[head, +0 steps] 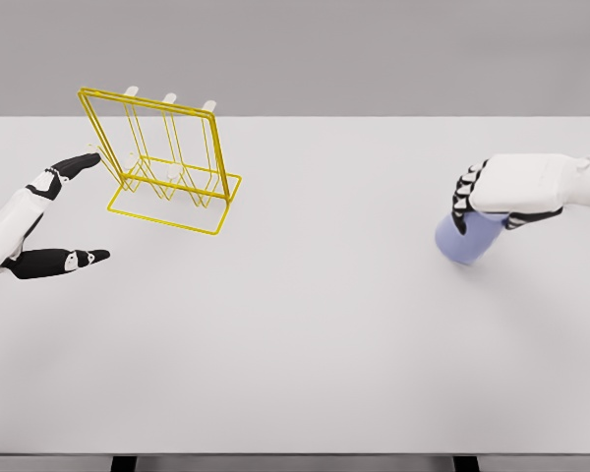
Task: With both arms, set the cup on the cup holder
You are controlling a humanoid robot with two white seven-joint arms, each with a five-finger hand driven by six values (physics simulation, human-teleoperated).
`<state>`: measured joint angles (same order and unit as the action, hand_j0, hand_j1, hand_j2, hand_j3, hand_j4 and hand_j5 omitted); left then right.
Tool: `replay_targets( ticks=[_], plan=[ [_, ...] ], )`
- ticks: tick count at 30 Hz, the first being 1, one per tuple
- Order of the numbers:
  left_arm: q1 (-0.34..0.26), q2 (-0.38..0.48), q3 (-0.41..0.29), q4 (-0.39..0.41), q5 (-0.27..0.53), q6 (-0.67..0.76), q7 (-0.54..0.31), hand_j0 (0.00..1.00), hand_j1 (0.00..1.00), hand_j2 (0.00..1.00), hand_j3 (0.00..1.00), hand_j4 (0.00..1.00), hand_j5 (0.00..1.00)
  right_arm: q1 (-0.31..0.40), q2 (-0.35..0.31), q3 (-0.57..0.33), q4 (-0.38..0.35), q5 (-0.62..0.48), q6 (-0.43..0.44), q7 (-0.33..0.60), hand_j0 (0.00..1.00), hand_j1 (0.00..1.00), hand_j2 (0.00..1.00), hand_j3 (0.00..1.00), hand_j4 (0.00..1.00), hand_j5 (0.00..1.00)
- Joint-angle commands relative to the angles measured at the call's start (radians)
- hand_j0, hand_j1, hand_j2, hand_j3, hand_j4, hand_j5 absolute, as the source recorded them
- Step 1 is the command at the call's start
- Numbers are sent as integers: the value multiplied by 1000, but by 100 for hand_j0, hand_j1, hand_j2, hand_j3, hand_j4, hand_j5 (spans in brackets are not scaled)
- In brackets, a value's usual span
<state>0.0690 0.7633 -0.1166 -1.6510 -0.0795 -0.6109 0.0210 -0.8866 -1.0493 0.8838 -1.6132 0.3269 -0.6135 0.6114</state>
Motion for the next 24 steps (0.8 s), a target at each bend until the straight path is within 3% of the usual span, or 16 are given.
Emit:
replay_targets(
  ticks=[1, 24],
  plan=[
    [0, 1, 0, 0, 6, 0, 0, 100, 100, 100, 100, 100, 100, 0, 41, -16, -27, -6, 3, -1, 47, 47, 47, 47, 47, 47],
    [0, 1, 0, -1, 7, 0, 0, 100, 100, 100, 100, 100, 100, -35, 376, -16, -71, -3, 3, -1, 48, 48, 48, 48, 48, 48]
  ],
)
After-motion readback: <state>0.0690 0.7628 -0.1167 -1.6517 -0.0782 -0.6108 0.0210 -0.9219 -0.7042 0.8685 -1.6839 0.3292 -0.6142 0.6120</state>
